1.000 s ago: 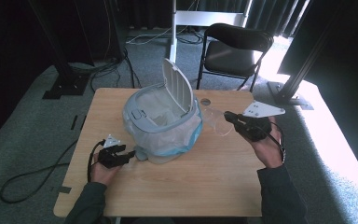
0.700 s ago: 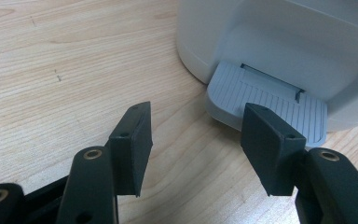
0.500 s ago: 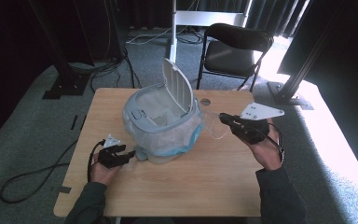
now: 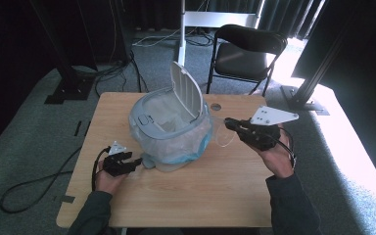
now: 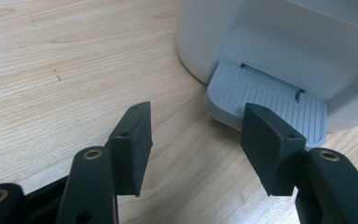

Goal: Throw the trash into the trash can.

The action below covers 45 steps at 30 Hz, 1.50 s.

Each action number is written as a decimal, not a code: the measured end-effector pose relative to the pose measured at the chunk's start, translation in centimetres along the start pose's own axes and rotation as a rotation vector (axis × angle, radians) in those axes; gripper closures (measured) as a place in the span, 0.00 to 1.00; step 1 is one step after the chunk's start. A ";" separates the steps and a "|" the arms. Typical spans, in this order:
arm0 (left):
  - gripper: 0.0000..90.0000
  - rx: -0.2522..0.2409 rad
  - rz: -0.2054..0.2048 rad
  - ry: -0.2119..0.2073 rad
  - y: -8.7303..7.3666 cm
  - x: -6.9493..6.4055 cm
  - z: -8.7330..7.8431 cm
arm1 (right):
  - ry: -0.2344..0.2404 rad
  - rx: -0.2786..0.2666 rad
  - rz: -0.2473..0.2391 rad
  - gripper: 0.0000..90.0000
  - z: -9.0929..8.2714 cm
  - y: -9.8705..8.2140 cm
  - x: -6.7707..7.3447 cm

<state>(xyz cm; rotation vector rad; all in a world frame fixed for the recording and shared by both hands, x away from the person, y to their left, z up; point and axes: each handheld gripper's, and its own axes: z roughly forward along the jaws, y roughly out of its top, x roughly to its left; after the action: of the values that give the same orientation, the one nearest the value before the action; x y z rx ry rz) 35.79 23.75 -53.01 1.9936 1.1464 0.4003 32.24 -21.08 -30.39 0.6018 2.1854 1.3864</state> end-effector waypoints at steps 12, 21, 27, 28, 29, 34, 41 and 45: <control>0.48 0.000 0.001 0.000 0.0 0.0 0.0 | 0.044 -0.042 -0.007 0.96 0.4 1.3 0.7; 0.48 0.000 0.001 0.000 0.0 0.0 0.0 | 0.065 -0.074 -0.011 0.96 0.9 2.3 1.2; 0.48 0.000 0.002 -0.001 0.0 0.0 0.0 | 0.068 -0.087 -0.014 0.96 1.7 3.0 1.4; 0.48 0.000 0.002 0.000 0.0 0.0 0.0 | 0.065 -0.090 -0.014 0.96 1.8 3.1 1.4; 0.48 0.000 0.002 0.000 0.0 0.0 0.0 | 0.062 -0.092 -0.013 0.96 2.0 3.2 1.4; 0.48 0.000 0.002 0.001 0.0 0.0 0.0 | 0.061 -0.100 -0.009 0.96 2.6 3.6 1.5; 0.48 0.000 0.002 0.000 0.0 0.0 0.0 | 0.059 -0.117 -0.004 0.96 3.6 4.5 1.8; 0.48 0.000 0.003 0.000 0.0 0.0 0.0 | 0.063 -0.116 -0.003 0.96 4.4 5.1 1.8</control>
<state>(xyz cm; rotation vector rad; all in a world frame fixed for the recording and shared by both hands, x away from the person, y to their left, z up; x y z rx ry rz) 35.80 23.75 -53.00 1.9957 1.1434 0.4012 34.03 -14.87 -27.66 0.5192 2.1349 1.5383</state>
